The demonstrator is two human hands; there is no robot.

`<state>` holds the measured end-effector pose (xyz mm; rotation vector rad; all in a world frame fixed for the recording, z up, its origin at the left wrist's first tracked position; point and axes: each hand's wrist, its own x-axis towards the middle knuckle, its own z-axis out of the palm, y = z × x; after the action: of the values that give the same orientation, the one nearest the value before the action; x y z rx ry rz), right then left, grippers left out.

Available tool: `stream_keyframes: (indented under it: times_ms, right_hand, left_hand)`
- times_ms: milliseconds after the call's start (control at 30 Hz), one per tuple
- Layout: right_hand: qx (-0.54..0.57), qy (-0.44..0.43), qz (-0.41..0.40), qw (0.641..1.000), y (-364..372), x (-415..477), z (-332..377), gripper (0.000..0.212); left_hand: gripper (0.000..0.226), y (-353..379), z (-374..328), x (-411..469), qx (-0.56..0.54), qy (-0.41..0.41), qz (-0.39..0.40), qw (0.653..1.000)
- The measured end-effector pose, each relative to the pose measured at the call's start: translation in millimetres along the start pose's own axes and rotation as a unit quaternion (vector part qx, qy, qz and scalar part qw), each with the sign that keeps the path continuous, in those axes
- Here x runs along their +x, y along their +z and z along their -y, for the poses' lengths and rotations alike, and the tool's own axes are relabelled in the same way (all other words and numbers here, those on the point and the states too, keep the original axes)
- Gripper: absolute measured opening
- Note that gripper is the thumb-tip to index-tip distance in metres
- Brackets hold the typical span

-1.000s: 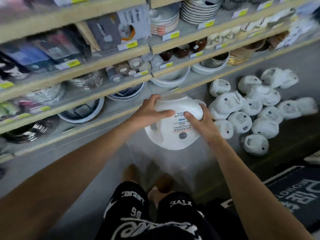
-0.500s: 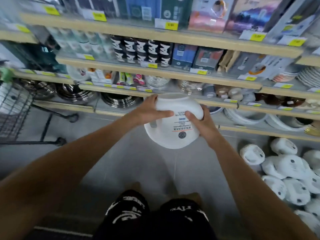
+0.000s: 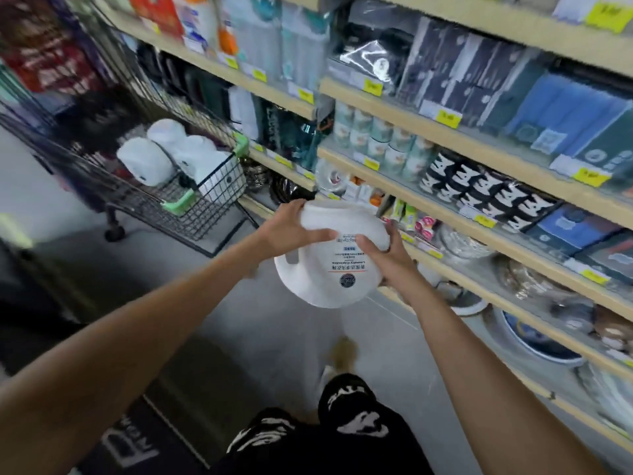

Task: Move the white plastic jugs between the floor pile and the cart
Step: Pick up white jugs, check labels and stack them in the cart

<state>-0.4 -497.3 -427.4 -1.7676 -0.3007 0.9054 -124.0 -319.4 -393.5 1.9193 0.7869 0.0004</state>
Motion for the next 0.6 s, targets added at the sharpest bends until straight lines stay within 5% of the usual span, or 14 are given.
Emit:
stream_keyframes:
  times_ms: [100,267,433,600]
  right_hand:
    - [-0.023,0.004,0.042,0.999,48.2,33.5,12.7,0.065]
    - [-0.037,-0.017,0.119,0.992,128.0,100.9,35.2,0.064]
    - [-0.052,-0.001,0.153,0.987,210.5,170.2,71.1,0.088]
    - [-0.078,0.008,0.173,0.982,282.1,231.0,106.6,0.083]
  left_hand:
    - [0.113,-44.6,32.9,12.1,-0.002,-0.018,-0.032,0.999]
    - [0.066,-118.8,84.2,50.3,-0.022,-0.045,-0.061,0.997]
    - [0.055,-200.6,121.9,98.3,-0.028,-0.072,-0.071,0.994]
    - [0.065,-282.4,149.3,135.8,-0.024,-0.081,-0.075,0.994]
